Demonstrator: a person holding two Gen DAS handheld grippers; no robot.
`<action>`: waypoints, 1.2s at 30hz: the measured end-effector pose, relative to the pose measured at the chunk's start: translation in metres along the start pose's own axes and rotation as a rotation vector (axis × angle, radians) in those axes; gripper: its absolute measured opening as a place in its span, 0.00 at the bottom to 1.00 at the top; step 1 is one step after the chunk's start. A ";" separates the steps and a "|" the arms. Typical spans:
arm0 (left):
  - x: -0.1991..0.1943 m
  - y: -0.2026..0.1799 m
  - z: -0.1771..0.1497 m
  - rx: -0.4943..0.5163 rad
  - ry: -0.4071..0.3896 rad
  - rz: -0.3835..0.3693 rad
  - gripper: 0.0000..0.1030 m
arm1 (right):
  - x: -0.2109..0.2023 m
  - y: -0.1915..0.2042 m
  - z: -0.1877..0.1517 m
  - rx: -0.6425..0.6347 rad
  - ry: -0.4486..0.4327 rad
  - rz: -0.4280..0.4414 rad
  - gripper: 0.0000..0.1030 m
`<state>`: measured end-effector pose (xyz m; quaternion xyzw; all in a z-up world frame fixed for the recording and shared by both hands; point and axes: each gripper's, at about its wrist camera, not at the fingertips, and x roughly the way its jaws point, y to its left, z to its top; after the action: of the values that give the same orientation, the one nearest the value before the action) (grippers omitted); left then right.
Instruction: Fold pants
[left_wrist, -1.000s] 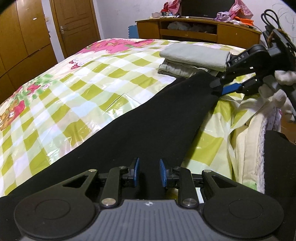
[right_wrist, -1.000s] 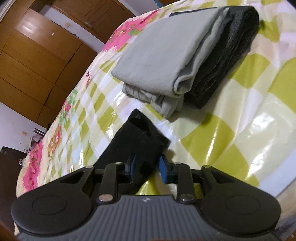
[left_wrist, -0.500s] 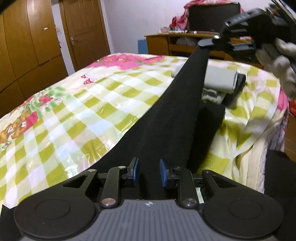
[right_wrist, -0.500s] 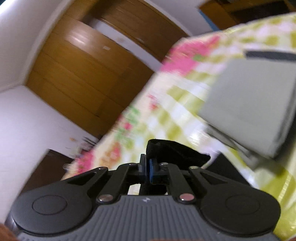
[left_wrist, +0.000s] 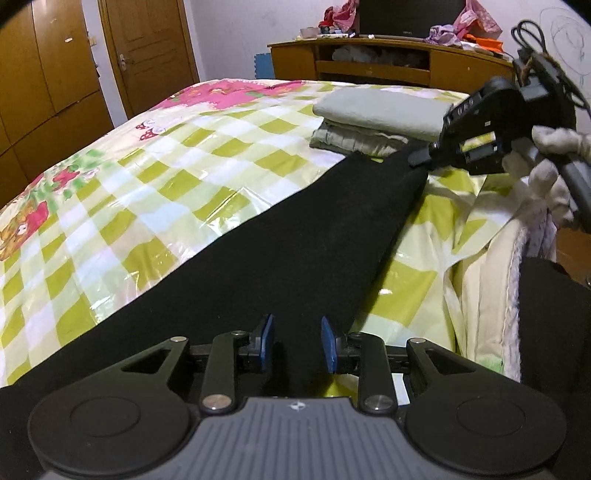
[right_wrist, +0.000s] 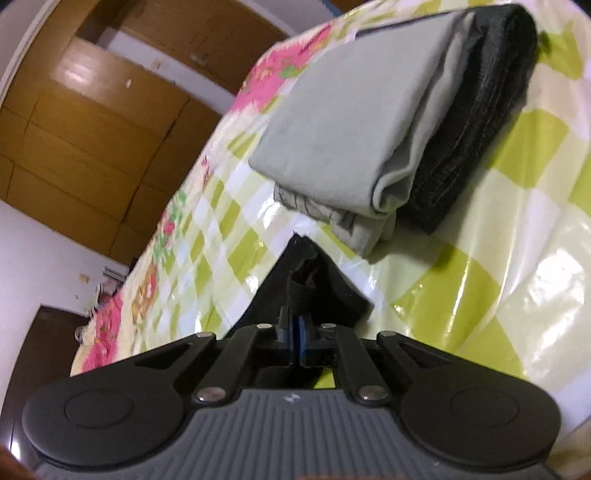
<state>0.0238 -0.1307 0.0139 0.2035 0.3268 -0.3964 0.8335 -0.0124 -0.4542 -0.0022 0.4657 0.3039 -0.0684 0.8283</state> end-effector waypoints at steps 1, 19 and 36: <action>-0.001 0.000 0.000 0.001 -0.002 -0.001 0.40 | 0.000 -0.002 0.000 0.006 -0.003 -0.009 0.09; 0.007 0.005 -0.004 -0.026 -0.001 -0.002 0.40 | 0.033 -0.012 -0.003 0.070 0.087 0.015 0.41; 0.001 0.033 -0.010 -0.121 0.005 0.091 0.40 | 0.059 0.019 -0.013 0.064 0.068 0.159 0.06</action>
<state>0.0466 -0.1052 0.0085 0.1682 0.3425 -0.3372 0.8607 0.0372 -0.4230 -0.0270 0.5167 0.2917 0.0037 0.8049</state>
